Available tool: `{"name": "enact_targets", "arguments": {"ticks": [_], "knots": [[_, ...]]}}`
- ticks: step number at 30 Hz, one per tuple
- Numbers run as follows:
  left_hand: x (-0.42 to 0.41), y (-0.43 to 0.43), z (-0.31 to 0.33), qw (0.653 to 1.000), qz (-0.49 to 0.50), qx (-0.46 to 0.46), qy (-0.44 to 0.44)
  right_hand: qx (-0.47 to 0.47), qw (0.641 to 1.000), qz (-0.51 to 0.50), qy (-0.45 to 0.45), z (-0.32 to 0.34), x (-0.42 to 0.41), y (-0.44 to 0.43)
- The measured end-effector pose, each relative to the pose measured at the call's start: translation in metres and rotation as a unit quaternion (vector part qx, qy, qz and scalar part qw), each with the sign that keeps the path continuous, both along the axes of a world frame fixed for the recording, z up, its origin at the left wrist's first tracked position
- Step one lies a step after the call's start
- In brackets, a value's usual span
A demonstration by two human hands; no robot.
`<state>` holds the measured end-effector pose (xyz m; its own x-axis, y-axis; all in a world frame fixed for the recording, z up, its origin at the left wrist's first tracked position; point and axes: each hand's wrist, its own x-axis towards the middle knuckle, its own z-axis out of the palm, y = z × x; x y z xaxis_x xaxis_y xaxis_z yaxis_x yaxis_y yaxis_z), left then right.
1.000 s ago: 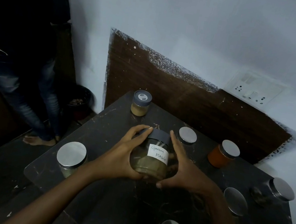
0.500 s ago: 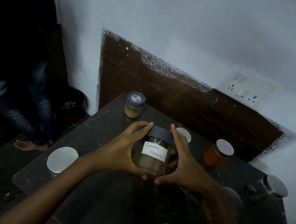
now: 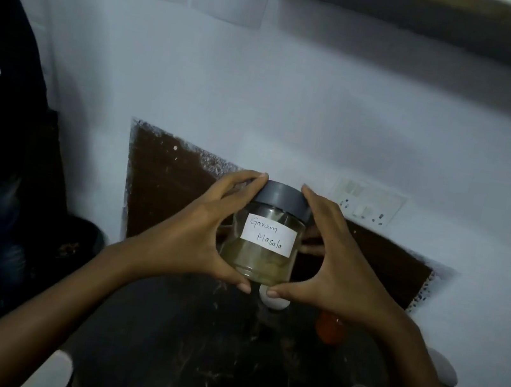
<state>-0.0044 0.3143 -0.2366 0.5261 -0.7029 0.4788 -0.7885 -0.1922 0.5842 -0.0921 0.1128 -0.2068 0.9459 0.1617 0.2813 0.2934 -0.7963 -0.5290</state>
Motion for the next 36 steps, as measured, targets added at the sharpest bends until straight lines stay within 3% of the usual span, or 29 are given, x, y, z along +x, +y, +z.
{"name": "enact_targets", "arguments": {"ticks": [5, 18, 28, 32, 36], "knots": [[0.02, -0.007, 0.056, 0.994, -0.001, -0.026, -0.102, -0.037, 0.997, -0.015, -0.073, 0.055, 0.01, -0.005], [0.062, -0.014, 0.174, 0.97, -0.005, -0.104, -0.22, -0.086, 0.962, 0.016, -0.257, 0.168, 0.053, -0.015], [0.095, -0.008, 0.242, 0.937, 0.104, -0.173, -0.284, -0.112, 0.924, -0.008, -0.364, 0.248, 0.099, -0.002], [0.121, -0.018, 0.251, 0.91, 0.167, -0.232, -0.3, -0.112, 0.916, -0.023, -0.384, 0.276, 0.133, -0.002], [0.139, -0.032, 0.249, 0.906, 0.189, -0.237, -0.295, -0.132, 0.907, -0.047, -0.397, 0.289, 0.168, -0.003]]}}
